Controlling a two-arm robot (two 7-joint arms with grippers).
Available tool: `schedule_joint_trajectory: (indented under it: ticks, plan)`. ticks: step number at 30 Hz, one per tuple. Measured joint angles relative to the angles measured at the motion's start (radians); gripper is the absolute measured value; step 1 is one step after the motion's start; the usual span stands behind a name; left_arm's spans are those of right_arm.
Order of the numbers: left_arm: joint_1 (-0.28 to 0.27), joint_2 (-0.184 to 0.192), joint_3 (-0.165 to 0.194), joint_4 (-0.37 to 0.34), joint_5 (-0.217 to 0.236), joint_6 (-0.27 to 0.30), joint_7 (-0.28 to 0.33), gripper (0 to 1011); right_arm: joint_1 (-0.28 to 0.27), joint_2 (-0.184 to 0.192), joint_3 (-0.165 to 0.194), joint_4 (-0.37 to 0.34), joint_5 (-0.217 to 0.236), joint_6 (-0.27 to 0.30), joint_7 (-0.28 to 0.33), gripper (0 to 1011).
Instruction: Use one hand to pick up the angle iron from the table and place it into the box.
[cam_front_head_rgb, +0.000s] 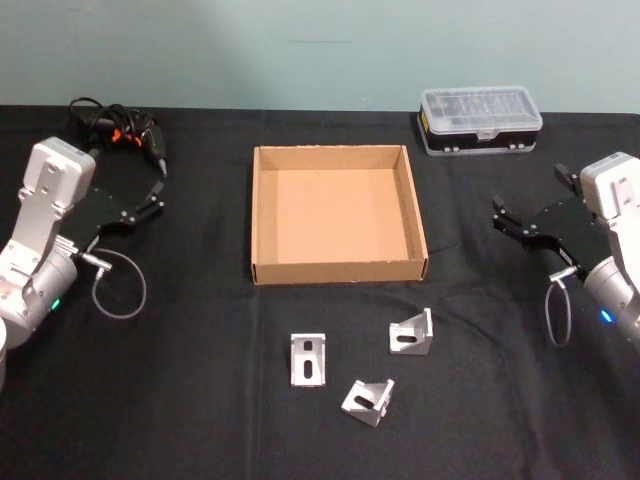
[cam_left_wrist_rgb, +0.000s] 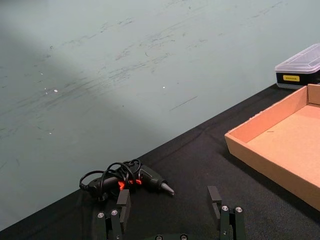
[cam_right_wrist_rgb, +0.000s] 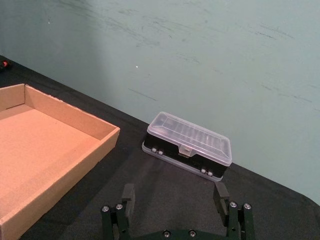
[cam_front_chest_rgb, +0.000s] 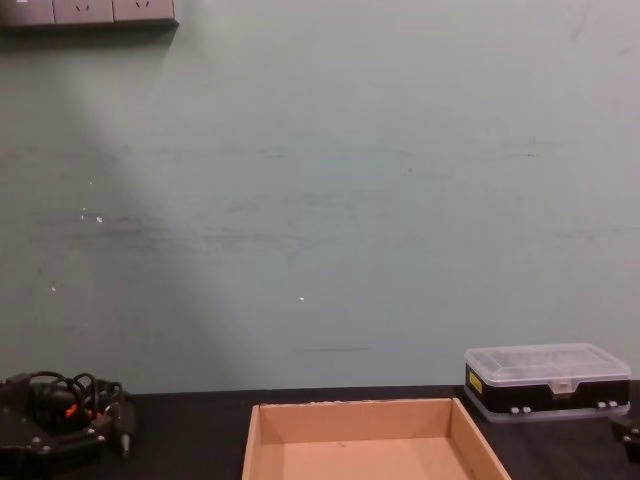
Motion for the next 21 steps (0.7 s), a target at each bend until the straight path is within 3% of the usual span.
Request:
schedule_joint_trajectory:
  ticks: [21]
  plan:
    - [0.0, 0.0, 0.0, 0.0, 0.0, 0.0, 0.0, 1000, 0.0, 0.0, 0.0, 0.0, 0.0, 0.0, 0.0, 1004]
